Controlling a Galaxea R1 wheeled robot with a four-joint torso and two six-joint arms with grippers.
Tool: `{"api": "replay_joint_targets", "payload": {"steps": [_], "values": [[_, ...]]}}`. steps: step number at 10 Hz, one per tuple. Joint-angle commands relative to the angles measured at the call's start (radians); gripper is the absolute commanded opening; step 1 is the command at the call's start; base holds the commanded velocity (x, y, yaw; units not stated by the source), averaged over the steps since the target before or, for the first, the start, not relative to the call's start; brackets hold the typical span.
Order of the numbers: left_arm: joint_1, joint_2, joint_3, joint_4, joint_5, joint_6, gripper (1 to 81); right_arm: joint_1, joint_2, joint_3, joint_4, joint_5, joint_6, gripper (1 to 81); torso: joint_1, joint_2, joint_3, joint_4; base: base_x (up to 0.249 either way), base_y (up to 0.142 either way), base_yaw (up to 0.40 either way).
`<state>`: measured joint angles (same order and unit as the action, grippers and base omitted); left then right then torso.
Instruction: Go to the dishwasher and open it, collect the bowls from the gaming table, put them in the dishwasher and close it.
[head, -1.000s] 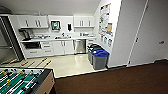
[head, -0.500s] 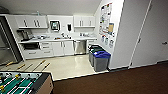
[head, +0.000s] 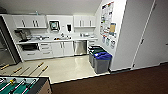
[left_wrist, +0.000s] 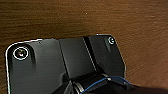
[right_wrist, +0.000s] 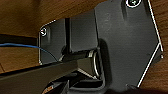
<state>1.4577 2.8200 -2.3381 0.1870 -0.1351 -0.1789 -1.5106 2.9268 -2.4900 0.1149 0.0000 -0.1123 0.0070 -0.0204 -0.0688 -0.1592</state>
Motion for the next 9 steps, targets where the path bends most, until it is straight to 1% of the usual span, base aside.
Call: {"api": "replay_joint_targets", "payload": {"steps": [1,9], "values": [[-0.046,-0.010,0.011,0.003,0.037,0.003,81.1,0.048,-0.006,0.007,-0.001,-0.060,-0.003,81.1,0.000,0.000,0.000,0.000,0.182,0.000,0.000],[-0.046,-0.011,0.011,0.002,0.035,0.003,81.1,0.046,-0.006,0.005,-0.001,-0.060,-0.003,81.1,0.000,0.000,0.000,0.000,0.182,0.000,0.000]]}}
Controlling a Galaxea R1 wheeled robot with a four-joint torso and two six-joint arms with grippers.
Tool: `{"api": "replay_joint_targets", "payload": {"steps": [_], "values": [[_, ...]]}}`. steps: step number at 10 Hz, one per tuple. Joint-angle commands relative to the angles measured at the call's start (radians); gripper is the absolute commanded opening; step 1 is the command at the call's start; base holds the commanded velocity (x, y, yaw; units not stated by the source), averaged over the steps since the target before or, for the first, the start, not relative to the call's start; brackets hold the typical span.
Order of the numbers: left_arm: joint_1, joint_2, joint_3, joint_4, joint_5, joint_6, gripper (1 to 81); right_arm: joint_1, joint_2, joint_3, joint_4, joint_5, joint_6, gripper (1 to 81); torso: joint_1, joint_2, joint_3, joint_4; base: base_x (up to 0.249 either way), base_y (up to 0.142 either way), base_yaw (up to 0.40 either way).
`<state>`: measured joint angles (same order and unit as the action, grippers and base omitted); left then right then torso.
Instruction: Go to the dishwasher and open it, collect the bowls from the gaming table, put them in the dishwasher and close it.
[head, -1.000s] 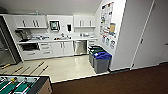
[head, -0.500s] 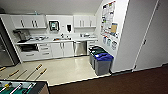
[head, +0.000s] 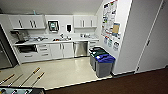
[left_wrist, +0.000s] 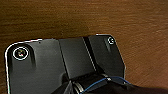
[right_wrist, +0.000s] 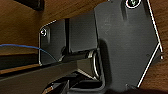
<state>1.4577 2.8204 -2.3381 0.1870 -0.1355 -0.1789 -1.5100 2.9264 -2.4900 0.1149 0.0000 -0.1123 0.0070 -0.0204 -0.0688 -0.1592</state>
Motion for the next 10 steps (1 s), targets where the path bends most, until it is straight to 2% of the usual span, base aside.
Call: {"api": "replay_joint_targets", "payload": {"steps": [1,10], "values": [[-0.047,-0.011,0.011,0.003,0.037,0.003,81.1,0.044,-0.005,0.005,-0.001,-0.060,-0.003,81.1,0.000,0.000,0.000,0.000,0.182,0.000,0.000],[-0.047,-0.013,0.011,0.000,0.036,0.003,81.1,0.049,-0.002,0.001,-0.001,-0.060,-0.003,81.1,0.000,0.000,0.000,0.000,0.182,0.000,0.000]]}}
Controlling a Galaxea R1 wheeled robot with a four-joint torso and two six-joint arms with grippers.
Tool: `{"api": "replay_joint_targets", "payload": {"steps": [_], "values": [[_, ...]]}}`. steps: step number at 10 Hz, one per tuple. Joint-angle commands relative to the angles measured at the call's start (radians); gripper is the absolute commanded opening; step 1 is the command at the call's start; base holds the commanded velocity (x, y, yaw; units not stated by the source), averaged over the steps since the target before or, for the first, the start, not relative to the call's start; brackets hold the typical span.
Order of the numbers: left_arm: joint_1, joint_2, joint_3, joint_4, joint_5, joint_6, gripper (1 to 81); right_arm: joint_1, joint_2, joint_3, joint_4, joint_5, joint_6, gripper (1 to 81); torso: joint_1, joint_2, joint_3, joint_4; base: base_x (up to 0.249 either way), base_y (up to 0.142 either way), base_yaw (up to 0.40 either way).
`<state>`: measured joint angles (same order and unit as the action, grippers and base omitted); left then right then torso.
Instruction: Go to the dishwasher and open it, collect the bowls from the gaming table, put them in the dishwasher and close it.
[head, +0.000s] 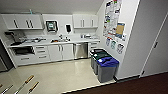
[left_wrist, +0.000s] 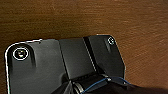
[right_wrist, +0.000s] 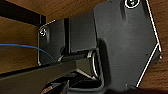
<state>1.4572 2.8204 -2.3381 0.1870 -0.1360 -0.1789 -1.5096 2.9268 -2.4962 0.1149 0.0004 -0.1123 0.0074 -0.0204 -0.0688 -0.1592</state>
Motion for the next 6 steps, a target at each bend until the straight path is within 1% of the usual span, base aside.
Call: {"api": "replay_joint_targets", "payload": {"steps": [1,6], "values": [[-0.047,-0.013,0.009,0.000,0.036,0.003,81.1,0.048,-0.002,0.007,-0.001,-0.060,-0.003,81.1,0.000,0.000,0.000,0.000,0.182,0.000,0.000],[-0.045,-0.013,0.009,0.000,0.038,0.003,81.1,0.047,-0.002,0.007,-0.001,-0.060,-0.003,81.1,0.000,0.000,0.000,0.000,0.182,0.000,0.000]]}}
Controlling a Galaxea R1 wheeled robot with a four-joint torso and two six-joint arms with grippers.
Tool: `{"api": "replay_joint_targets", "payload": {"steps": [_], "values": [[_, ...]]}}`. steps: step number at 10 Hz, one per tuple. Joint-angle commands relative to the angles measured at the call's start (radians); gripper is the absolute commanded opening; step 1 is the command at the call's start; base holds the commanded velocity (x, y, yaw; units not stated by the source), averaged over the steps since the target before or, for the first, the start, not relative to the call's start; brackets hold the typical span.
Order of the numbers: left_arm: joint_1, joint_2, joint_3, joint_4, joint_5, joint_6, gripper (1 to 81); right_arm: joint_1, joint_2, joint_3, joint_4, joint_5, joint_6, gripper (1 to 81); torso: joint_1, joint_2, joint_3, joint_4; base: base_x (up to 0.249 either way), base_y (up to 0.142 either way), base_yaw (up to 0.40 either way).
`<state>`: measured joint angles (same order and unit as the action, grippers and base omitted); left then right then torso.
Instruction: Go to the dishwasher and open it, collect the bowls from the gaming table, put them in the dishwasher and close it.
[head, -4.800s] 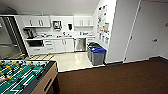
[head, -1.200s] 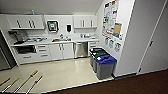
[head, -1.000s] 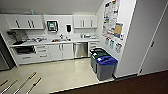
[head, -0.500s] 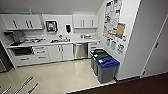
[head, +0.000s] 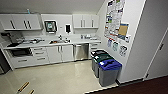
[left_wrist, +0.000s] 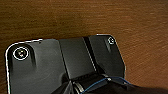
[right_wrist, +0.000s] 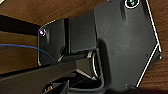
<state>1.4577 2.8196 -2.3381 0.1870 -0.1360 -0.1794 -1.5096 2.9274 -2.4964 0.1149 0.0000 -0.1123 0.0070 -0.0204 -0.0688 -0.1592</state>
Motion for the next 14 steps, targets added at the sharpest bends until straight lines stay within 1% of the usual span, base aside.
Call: {"api": "replay_joint_targets", "payload": {"steps": [1,8,14], "values": [[-0.047,-0.014,0.009,0.000,0.036,0.003,81.1,0.048,-0.003,0.007,-0.001,-0.060,-0.003,81.1,0.000,0.000,0.000,0.000,0.182,0.000,0.000],[-0.047,-0.020,0.009,-0.008,0.033,0.001,81.1,0.044,-0.003,0.001,-0.001,-0.060,-0.003,81.1,0.000,0.000,0.000,0.000,0.182,0.000,0.000],[-0.046,-0.017,0.009,-0.006,0.032,0.000,81.1,0.045,-0.003,0.001,0.008,-0.060,-0.003,81.1,0.000,0.000,0.000,0.000,0.182,0.000,0.000]]}}
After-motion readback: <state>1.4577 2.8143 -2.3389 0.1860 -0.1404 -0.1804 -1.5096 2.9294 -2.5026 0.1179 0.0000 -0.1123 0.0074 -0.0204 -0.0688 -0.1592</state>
